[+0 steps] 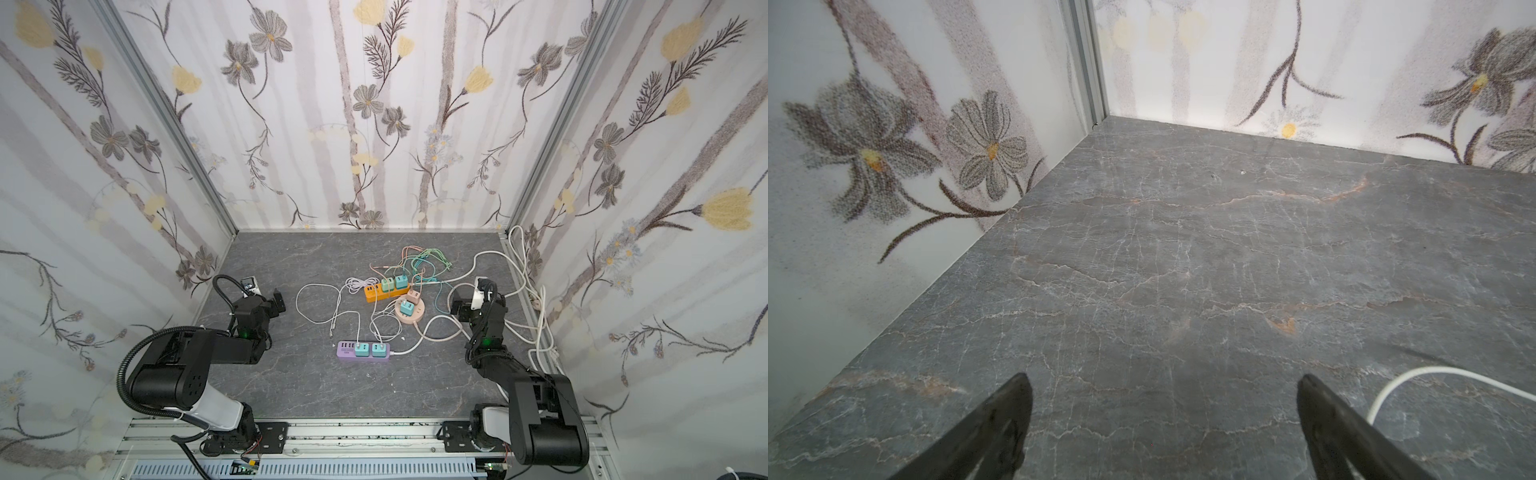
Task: Insert the plug
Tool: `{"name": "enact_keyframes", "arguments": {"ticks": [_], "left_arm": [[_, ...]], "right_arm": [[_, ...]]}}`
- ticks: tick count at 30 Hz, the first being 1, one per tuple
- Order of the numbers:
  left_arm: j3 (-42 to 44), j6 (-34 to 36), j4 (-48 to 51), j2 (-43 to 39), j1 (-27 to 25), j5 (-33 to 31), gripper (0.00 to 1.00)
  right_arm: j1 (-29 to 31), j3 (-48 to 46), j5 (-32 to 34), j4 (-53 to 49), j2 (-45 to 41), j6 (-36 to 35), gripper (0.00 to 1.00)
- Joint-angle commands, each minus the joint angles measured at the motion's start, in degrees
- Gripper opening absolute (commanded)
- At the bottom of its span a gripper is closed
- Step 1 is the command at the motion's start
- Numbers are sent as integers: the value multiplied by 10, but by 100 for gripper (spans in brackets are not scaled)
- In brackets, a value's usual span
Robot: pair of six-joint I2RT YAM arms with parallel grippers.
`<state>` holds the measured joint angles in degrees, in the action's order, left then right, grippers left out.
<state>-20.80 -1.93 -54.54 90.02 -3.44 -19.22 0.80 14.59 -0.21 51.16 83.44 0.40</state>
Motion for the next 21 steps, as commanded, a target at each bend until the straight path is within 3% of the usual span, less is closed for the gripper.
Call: {"name": "enact_keyframes", "arguments": {"ticks": [1,3,5,8,9,21], "left_arm": [[-3,-8,-1,-2,0,2,100],[-3,-8,-1,-2,0,2,100],[-3,-9,-1,-2,0,2,100],[-4,-8,-1,-2,0,2,100],[-3,-8,-1,-1,0,1,100],[-3,-8,-1,-2,0,2,100]], "right_arm": [[8,-33,-9,202,46,-36,99],[8,-39,11,219,49,-29,99],[8,-12,23,159,39,-26,99],[2,81,56,-19,38,-2,99],[-15,91,23,-59,32,10,99],[-21,82,13,-29,37,12,99]]}}
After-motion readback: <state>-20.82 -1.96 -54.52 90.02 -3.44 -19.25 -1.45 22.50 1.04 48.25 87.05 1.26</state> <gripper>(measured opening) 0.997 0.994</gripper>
